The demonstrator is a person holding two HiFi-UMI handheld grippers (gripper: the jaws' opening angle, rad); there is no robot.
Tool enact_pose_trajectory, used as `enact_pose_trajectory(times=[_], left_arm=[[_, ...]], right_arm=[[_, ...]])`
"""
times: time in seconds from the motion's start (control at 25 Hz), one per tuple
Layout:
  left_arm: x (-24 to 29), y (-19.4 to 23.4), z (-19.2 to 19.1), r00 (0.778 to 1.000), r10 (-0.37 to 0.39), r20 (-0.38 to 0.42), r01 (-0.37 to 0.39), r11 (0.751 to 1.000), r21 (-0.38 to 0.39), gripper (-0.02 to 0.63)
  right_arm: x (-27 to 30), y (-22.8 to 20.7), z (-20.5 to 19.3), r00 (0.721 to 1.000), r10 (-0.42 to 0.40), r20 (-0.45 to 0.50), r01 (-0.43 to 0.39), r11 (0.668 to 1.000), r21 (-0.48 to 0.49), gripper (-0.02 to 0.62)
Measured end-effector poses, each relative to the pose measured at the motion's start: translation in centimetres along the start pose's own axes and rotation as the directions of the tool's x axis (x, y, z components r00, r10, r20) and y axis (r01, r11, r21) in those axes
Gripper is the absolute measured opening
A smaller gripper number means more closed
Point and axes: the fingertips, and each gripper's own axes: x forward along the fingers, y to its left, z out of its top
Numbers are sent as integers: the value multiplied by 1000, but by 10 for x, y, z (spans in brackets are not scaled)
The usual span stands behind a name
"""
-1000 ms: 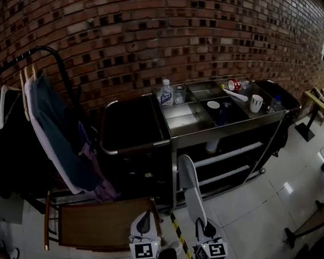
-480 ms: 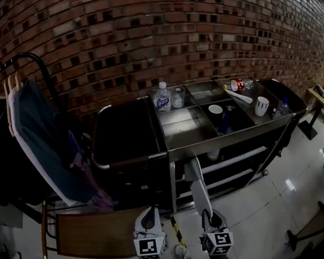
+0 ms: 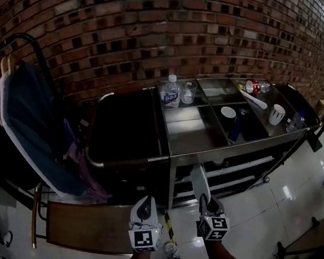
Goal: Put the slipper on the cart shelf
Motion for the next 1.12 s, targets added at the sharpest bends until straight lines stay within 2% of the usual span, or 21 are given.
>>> enact_pose_trajectory(times=[0.16, 0.48, 0.76, 0.96, 1.12], left_arm=[[6, 0, 2, 1000, 12, -26, -13, 1000, -16, 15], [24, 6, -18, 996, 61, -71, -65, 997, -45, 15], [53, -3, -21, 998, 21, -59, -25, 998, -60, 15], [56, -20, -29, 998, -12, -59, 9, 998, -57, 15], [65, -24, -26, 997, -25, -77, 20, 997, -73, 15]], right_arm=[[31, -4, 2, 1000, 15, -6, -15, 1000, -9, 54], [83, -7, -2, 999, 30, -33, -27, 996, 87, 54], [115, -17, -10, 996, 8, -83, 2, 993, 122, 54], [137, -17, -17, 995, 25, -99, -5, 980, 197, 54], [149, -20, -28, 990, 1, -141, 18, 991, 133, 61]])
